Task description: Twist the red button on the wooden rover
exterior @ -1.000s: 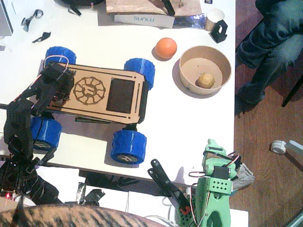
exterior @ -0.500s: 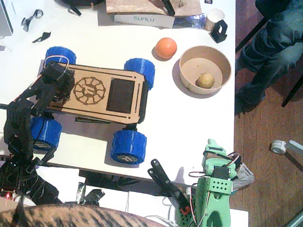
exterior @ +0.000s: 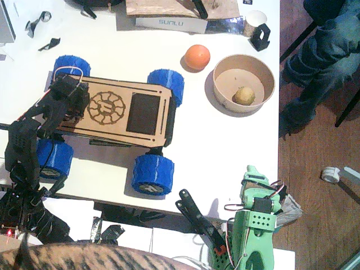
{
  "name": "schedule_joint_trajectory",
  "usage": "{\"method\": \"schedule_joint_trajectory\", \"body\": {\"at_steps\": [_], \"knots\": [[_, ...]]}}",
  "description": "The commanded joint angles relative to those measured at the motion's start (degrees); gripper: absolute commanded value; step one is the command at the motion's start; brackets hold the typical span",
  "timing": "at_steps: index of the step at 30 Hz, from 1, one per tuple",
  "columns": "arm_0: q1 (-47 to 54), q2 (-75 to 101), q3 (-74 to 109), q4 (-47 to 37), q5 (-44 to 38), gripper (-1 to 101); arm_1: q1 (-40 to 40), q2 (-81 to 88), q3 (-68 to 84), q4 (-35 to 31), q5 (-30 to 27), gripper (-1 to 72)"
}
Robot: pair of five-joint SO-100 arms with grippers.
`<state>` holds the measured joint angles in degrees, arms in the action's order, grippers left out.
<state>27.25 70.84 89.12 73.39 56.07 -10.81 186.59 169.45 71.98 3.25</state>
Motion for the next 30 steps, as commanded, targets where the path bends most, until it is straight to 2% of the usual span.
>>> {"method": "schedule_joint_trajectory", "body": {"at_steps": [1, 12, 22, 25, 30], "knots": [[5.8, 4.5, -1.8, 1.7, -0.4, 19, 0.2, -0.3, -0.4, -0.3, 0.0, 20.4], [5.8, 12.2, -1.8, 5.4, -1.1, 18, 0.2, -0.3, -0.4, -0.3, 0.0, 20.4], [5.0, 26.9, -1.1, 13.5, -1.6, 5, 0.2, -0.3, -0.4, -0.3, 0.0, 20.4], [5.0, 32.6, -1.1, 16.2, -6.1, 2, 0.2, -0.3, -0.4, -0.3, 0.0, 20.4], [5.0, 44.0, -1.1, 16.6, -18.7, 0, 0.2, -0.3, -0.4, -0.3, 0.0, 20.4]]}}
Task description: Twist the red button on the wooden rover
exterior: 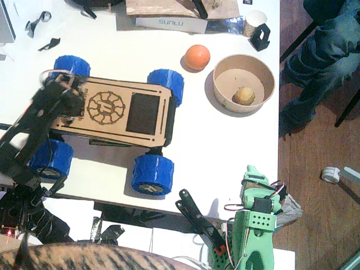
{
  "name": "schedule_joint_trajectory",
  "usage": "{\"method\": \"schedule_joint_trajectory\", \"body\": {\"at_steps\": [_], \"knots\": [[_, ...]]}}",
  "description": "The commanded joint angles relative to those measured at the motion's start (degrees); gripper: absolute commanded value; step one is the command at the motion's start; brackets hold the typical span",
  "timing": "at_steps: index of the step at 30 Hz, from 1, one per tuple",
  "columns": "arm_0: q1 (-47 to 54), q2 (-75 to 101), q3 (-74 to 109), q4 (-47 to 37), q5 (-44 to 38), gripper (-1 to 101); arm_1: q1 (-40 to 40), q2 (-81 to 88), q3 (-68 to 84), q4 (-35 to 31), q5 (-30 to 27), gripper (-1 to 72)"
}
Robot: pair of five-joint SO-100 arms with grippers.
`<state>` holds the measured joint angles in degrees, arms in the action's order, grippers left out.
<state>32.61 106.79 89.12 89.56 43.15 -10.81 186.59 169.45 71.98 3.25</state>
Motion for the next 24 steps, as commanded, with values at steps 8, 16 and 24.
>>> {"method": "schedule_joint_trajectory", "body": {"at_steps": [8, 16, 24], "knots": [[-1.0, 27.8, -1.0, 4.8, -23.2, 0, 0.2, -0.3, -0.4, -0.3, 0.0, 20.4], [-13.7, 45.2, -0.9, 9.5, -31.3, 0, 0.2, -0.3, -0.4, -0.3, 0.0, 20.4], [-30.4, 57.5, -0.9, 10.0, -33.3, 1, 0.2, -0.3, -0.4, -0.3, 0.0, 20.4]]}}
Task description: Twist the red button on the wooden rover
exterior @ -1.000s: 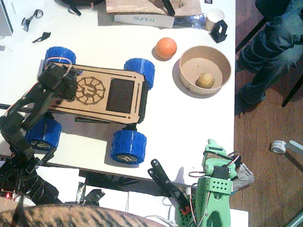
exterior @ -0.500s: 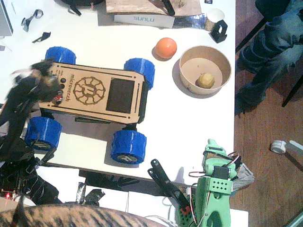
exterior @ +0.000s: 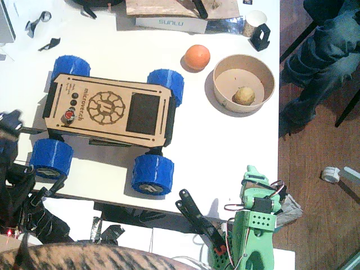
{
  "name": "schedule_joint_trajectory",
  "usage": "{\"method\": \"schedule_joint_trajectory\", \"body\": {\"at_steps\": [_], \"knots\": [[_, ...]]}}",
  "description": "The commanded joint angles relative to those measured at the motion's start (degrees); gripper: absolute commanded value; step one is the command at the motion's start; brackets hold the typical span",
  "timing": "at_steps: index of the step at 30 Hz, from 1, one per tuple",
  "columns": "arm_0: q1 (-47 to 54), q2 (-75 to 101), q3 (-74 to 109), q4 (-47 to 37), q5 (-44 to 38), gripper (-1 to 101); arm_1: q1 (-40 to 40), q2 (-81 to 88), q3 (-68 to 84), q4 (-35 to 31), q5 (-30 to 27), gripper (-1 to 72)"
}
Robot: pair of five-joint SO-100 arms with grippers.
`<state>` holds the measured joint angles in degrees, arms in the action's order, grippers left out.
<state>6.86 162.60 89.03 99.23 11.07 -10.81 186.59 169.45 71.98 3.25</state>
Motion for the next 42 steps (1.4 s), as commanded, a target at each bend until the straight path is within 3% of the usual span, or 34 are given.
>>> {"method": "schedule_joint_trajectory", "body": {"at_steps": [1, 9, 29, 42], "knots": [[-6.3, 2.3, -0.8, 0.4, -1.8, 1, 0.2, -0.3, -0.4, -0.3, 0.0, 20.4], [-12.9, 2.9, -0.8, 0.9, -5.8, 1, 0.2, -0.3, -0.4, -0.3, 0.0, 20.4], [-13.0, 30.9, 27.0, -9.7, -7.6, 0, 0.2, -0.3, -0.4, -0.3, 0.0, 20.4], [-13.0, 31.2, 33.7, -15.5, -7.6, 0, 0.2, -0.3, -0.4, -0.3, 0.0, 20.4]]}}
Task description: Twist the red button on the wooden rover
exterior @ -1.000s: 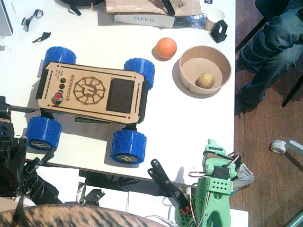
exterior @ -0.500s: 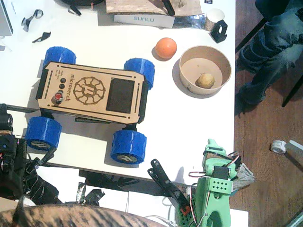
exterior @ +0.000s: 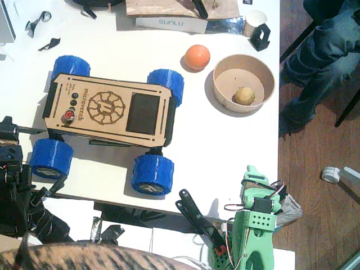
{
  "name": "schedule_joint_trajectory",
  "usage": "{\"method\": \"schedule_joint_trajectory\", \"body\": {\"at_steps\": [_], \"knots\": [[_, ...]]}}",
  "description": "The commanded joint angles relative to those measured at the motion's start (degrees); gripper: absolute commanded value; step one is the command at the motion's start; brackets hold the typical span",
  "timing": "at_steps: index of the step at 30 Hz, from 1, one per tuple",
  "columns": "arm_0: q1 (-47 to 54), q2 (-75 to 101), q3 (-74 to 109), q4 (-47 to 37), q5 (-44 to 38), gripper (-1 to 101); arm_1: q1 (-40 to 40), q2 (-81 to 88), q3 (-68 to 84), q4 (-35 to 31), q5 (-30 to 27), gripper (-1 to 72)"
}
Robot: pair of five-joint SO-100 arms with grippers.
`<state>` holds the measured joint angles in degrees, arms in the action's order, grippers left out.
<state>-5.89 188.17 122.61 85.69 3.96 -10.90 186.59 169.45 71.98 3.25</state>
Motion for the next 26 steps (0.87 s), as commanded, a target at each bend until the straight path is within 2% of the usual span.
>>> {"method": "schedule_joint_trajectory", "body": {"at_steps": [1, 13, 26], "knots": [[-0.3, 5.6, 0.4, -2.1, -0.4, 0, 0.3, -0.3, -0.4, -0.3, 0.0, 20.4], [-0.3, 5.6, 12.6, -10.1, -0.3, 0, 0.3, -0.3, -0.4, -0.3, 0.0, 20.4], [-0.3, 5.6, 13.1, -10.1, -0.3, 0, 0.3, -0.3, -0.4, -0.3, 0.0, 20.4]]}}
